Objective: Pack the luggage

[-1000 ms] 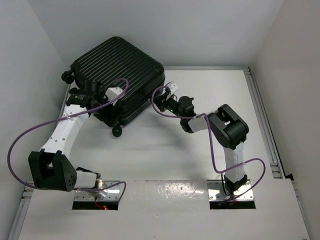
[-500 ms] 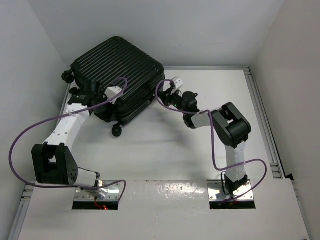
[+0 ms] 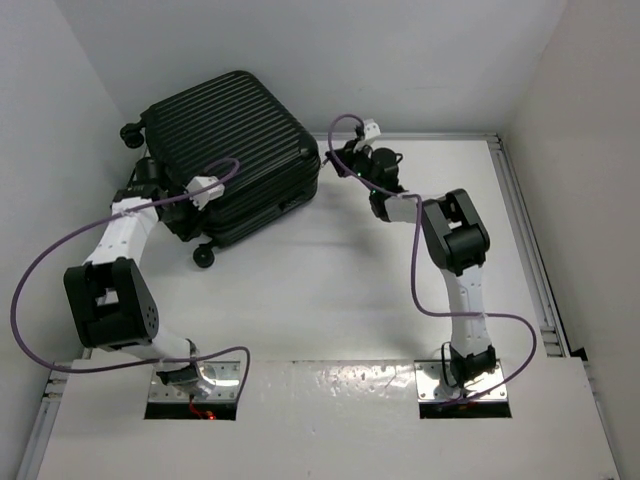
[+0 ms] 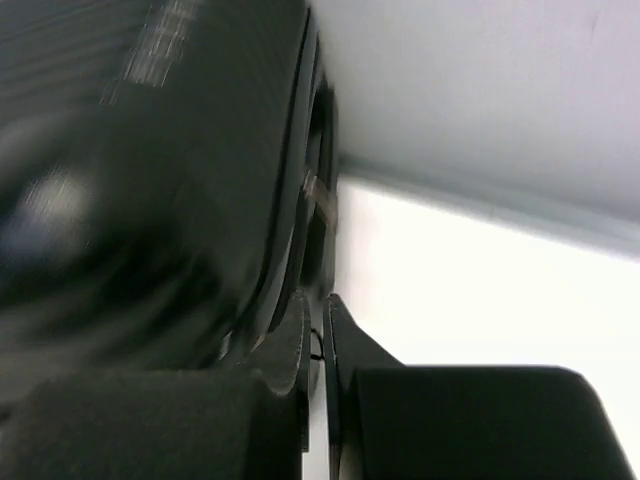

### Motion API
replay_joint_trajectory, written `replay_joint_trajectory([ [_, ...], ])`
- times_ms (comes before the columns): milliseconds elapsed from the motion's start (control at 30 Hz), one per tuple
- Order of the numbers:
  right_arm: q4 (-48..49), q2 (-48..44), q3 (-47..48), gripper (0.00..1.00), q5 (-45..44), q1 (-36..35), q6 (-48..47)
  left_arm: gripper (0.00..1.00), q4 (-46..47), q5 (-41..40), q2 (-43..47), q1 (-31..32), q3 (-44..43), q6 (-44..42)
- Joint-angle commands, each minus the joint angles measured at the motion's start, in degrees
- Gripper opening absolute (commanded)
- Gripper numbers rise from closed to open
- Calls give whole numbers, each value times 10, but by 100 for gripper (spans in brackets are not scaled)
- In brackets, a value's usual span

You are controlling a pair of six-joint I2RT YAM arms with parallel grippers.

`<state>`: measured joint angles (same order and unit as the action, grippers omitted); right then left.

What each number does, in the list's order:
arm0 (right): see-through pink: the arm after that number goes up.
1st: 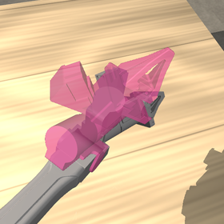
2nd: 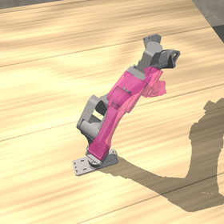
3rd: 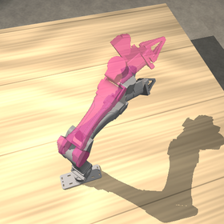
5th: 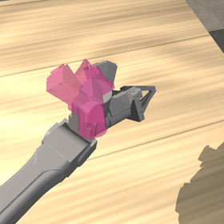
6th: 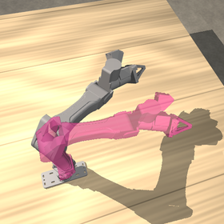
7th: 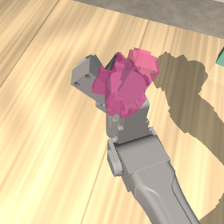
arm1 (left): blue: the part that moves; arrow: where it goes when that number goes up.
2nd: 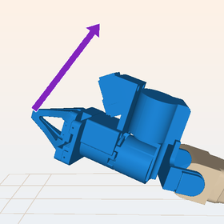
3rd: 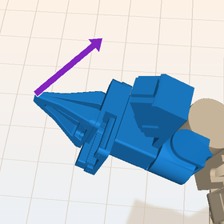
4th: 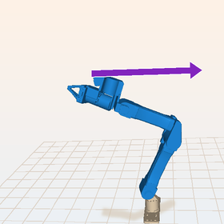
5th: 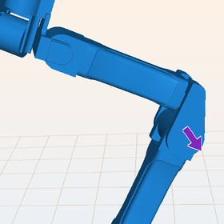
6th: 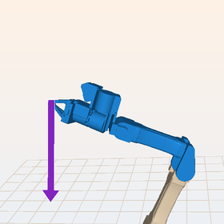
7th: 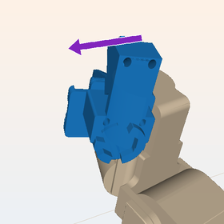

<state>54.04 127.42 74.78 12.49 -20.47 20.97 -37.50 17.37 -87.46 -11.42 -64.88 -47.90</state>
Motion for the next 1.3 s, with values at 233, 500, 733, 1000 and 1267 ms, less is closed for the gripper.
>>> replay_joint_trajectory([
  [233, -6, 187, 315, 0, -159, 59, 21, 0, 201, -138, -187, -31, -110, -26],
  [500, 41, 187, 302, 23, 43, 84, 28, 9, 195, -132, -187, -9, -140, -11],
  [733, 35, 107, 197, 55, 502, 147, 99, 17, 140, -105, -230, -41, -190, 11],
  [1000, 66, 147, 270, 63, 657, 137, 132, 17, 140, -105, -216, -30, -166, 11],
  [1267, 47, 166, 273, 64, 612, 77, 55, 11, 146, -111, -200, -35, -133, 11],
])
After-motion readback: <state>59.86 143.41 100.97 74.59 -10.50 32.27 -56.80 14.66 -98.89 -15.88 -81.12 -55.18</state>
